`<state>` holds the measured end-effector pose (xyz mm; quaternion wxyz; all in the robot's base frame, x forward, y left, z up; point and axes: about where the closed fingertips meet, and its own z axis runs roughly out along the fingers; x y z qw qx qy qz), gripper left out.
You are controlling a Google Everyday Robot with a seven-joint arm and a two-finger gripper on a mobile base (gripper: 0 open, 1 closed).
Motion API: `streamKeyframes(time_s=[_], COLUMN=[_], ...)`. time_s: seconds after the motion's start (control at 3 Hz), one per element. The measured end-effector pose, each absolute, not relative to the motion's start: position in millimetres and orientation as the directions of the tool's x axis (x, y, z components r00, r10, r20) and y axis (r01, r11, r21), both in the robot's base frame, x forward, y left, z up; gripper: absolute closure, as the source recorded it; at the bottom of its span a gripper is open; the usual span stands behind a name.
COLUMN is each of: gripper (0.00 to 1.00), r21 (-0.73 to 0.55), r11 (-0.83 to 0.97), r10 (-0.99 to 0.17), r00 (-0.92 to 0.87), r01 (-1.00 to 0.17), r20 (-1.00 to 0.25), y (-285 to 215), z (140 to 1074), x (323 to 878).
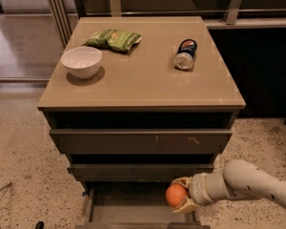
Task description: Place orange into bottom drawer
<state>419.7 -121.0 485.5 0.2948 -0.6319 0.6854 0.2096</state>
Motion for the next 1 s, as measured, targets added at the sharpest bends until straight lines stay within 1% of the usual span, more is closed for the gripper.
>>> streamKeyframes(time_s=[0.33, 0.67, 1.0], gripper=[1.0, 1.0, 1.0], r21=[-0.085, -0.098, -0.118], r11=[0.113, 0.087, 0.042], r10=[-0.743, -0.744, -0.73], r00=[-0.028, 0.001, 0.05], r01=[-0.99, -0.991, -0.992], r20=[-0.669, -0.668, -0.681], y=[-121, -113, -90], z=[486, 461, 398], x=[420, 418, 421])
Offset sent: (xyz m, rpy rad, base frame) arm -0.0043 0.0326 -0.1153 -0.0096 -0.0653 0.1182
